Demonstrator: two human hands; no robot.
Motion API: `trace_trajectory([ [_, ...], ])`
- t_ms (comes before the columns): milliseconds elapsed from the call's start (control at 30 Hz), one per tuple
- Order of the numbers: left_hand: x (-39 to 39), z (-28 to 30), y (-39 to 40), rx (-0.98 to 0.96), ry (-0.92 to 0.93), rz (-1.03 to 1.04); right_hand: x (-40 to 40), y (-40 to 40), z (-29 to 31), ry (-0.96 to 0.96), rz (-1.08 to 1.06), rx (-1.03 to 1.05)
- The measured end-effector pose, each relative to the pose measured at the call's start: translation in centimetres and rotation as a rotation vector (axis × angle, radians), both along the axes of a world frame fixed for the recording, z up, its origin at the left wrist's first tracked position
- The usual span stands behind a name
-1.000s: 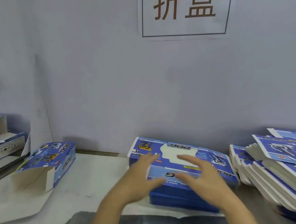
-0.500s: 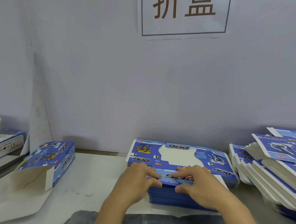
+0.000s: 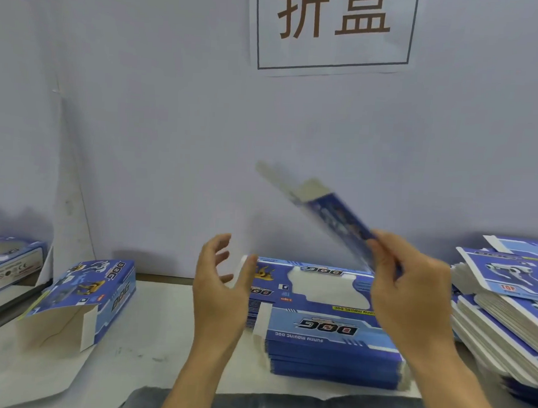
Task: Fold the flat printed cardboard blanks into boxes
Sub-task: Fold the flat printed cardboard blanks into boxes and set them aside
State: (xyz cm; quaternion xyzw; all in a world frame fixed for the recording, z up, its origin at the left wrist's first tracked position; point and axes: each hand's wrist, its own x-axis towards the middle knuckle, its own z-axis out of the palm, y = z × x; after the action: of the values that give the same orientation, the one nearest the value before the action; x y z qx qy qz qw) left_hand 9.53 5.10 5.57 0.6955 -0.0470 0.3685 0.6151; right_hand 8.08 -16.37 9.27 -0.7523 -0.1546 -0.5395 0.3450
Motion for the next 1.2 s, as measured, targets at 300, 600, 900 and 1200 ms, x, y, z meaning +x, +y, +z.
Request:
trace_trajectory([
  [300,-3.0,4.7,-1.3,-0.163,-0.070,-0.400,-2.4,0.5,4.1,0.040,0.395,0.339],
  [600,-2.7,4.5,-1.6,-0.069,0.048,-0.258,-1.7,1.3,2.1,0.343,0.486,0.327],
  [900,-2.9,4.4,-1.4,-0.065,0.020,-0.296,-1.0,1.1,1.6,0.458,0.324,0.293],
  [1200,-3.6,4.9,-1.3,0.217,0.057,-0.419,-2.2,3.0,2.8,0.096,0.206,0.021],
])
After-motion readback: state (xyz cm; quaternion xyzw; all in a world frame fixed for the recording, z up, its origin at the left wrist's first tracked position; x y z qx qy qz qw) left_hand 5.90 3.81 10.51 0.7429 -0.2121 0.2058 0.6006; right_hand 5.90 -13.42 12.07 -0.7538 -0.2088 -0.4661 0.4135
